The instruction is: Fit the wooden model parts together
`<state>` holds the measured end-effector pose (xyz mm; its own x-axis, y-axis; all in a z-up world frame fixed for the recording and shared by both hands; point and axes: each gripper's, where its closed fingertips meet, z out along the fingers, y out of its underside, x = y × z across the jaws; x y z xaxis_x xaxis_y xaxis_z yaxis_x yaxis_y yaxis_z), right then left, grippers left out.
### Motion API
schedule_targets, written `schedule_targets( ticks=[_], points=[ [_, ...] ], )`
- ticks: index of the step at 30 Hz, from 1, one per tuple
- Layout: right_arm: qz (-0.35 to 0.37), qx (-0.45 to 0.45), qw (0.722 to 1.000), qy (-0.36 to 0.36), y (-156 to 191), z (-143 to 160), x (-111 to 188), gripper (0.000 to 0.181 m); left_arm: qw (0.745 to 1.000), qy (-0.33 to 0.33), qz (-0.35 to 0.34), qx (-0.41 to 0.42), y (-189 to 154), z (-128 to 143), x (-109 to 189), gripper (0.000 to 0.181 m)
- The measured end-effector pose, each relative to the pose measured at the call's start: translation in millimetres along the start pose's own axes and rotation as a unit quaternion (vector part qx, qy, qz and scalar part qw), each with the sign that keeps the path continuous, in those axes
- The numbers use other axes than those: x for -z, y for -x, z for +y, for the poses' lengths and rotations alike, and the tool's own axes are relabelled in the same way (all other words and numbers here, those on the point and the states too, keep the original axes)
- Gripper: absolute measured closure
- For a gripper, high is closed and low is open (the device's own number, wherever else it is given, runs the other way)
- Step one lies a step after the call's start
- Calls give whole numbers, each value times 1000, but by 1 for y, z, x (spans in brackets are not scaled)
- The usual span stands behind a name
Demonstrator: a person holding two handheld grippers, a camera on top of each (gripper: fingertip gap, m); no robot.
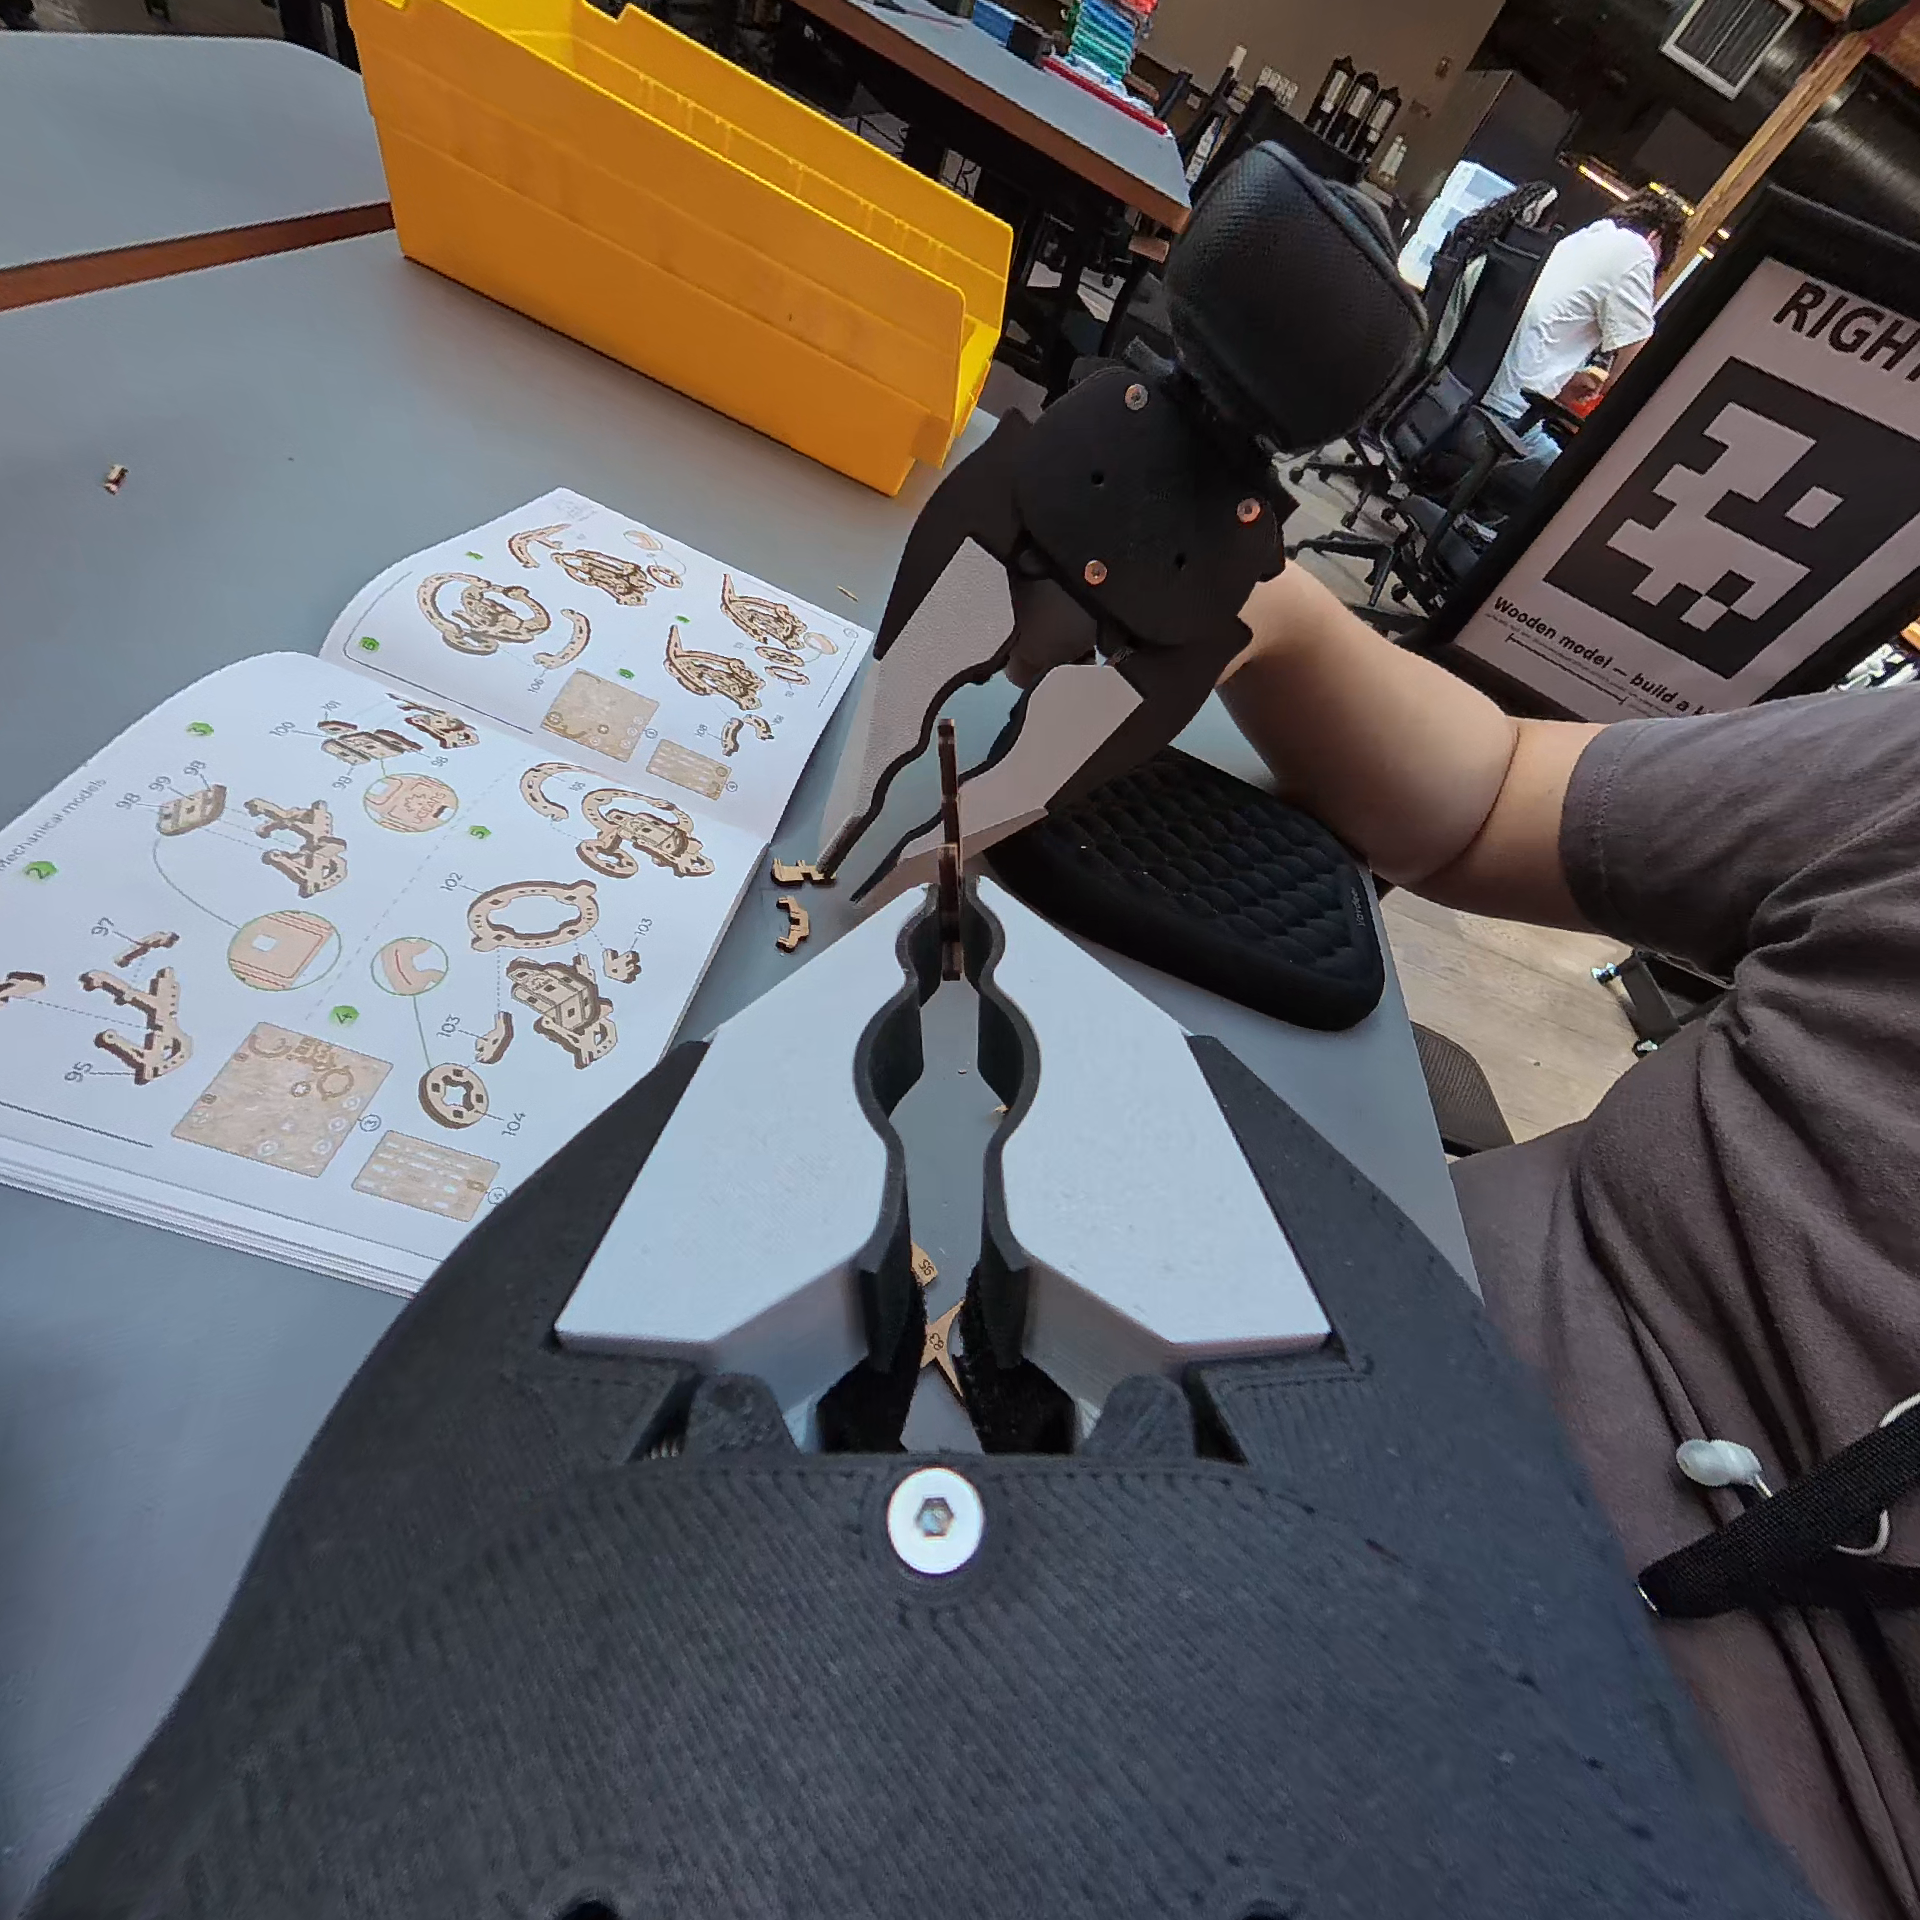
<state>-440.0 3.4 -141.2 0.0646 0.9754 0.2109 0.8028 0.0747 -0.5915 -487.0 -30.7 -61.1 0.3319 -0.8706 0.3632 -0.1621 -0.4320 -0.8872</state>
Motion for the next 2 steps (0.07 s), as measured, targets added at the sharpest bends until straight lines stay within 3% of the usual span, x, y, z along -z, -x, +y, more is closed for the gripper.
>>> schedule_targets(
  ticks=[2],
  points=[
    [-23, -33, 999, -14, 3, -4, 1, 170, 1000, -4, -1, 4, 1, -1, 1, 181]
  ],
)
